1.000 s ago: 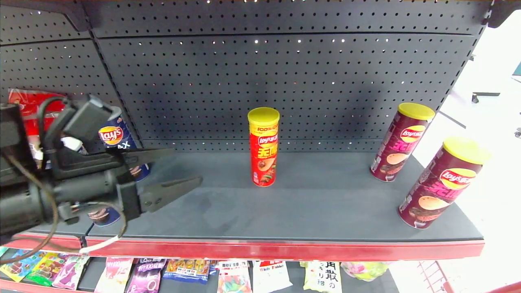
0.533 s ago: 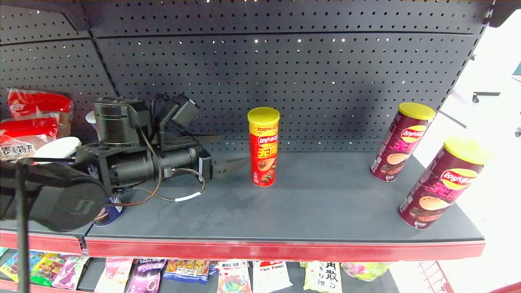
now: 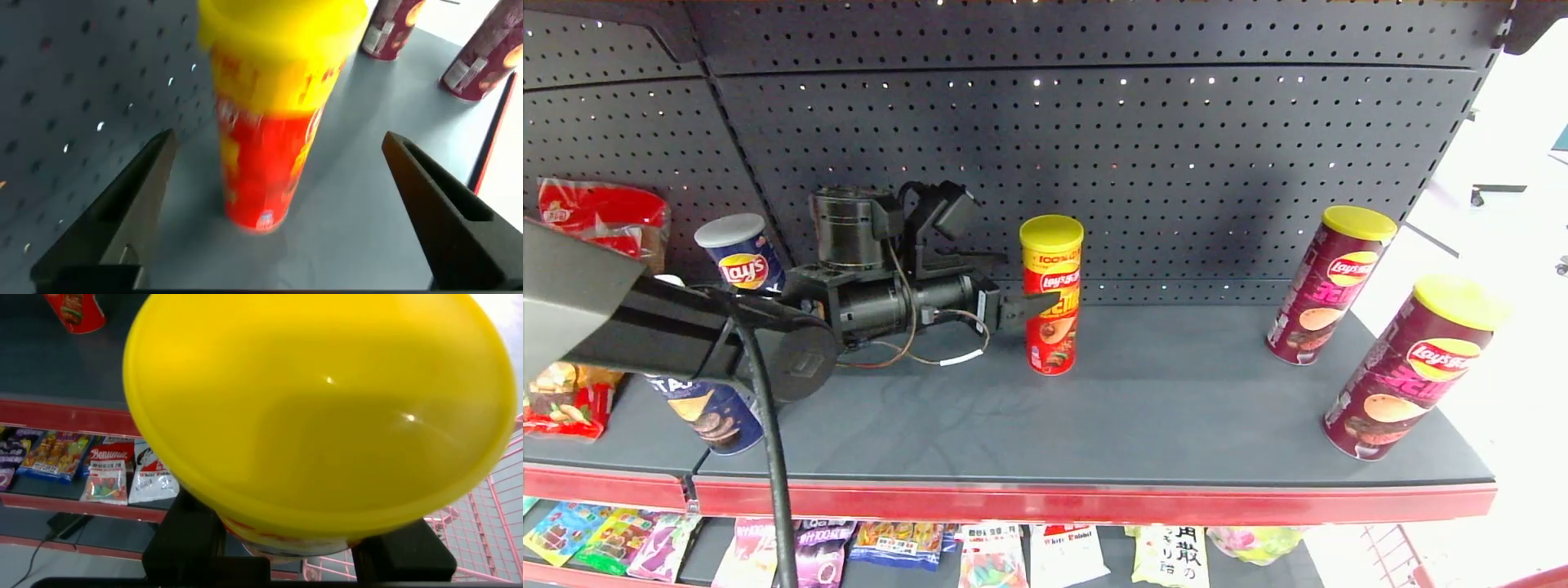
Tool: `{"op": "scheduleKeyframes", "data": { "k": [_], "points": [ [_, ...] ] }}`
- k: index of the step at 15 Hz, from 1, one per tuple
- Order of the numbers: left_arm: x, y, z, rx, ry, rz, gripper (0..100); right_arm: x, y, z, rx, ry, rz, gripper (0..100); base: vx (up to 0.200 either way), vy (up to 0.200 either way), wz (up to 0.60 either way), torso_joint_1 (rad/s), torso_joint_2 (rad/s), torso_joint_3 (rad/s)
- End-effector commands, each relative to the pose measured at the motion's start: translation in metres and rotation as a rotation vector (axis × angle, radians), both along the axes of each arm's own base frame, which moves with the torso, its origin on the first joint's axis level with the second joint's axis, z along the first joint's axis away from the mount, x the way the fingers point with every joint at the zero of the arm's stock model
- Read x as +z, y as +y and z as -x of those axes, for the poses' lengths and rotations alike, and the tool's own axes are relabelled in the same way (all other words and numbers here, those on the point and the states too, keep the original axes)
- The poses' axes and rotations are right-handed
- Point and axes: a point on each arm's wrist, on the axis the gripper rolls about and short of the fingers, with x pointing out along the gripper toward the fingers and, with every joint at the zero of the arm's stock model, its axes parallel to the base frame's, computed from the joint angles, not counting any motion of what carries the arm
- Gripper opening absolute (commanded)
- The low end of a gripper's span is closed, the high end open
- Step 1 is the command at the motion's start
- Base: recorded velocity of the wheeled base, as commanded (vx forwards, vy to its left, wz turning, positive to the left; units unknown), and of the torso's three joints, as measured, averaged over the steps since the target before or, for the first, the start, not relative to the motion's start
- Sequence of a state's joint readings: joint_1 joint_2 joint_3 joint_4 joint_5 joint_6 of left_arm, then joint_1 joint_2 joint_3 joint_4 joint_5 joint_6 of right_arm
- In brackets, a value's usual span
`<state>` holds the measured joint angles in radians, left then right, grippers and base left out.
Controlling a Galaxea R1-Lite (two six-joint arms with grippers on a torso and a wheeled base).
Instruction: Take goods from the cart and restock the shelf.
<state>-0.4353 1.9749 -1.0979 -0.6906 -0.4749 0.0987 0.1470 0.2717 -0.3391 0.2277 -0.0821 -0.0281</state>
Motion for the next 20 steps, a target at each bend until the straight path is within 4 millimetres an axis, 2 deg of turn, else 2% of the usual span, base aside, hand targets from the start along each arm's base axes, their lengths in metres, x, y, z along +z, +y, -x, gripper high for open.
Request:
{"op": "scheduleKeyframes", "data": {
  "k": [1,4,9,16,17,20],
  "points": [
    [-0.005,-0.011,-0.011,-0.010,-0.005,0.002,100,0.000,0.000,0.000,-0.002,0.001,0.001,0,0.000,0.000,0.00,0.000,0.00,0.000],
    [-0.012,-0.019,-0.017,-0.010,0.000,-0.002,100,0.001,0.000,0.000,-0.005,-0.004,-0.001,0,0.000,0.000,0.00,0.000,0.00,0.000],
    [-0.010,-0.035,-0.033,0.009,-0.040,0.012,100,0.000,0.000,0.000,-0.005,-0.002,0.001,0,0.000,0.000,0.00,0.000,0.00,0.000],
    [-0.020,-0.044,-0.038,0.003,-0.034,0.008,100,0.000,0.000,0.000,-0.007,-0.001,0.000,0,0.000,0.000,0.00,0.000,0.00,0.000],
    [-0.021,-0.045,-0.038,0.009,-0.032,0.005,0,0.000,0.000,0.000,-0.007,-0.001,0.000,0,0.000,0.000,0.00,0.000,0.00,0.000],
    [-0.021,-0.045,-0.037,0.017,-0.030,0.002,0,0.000,0.000,0.000,-0.007,-0.001,0.000,0,0.000,0.000,0.00,0.000,0.00,0.000]
  ]
}}
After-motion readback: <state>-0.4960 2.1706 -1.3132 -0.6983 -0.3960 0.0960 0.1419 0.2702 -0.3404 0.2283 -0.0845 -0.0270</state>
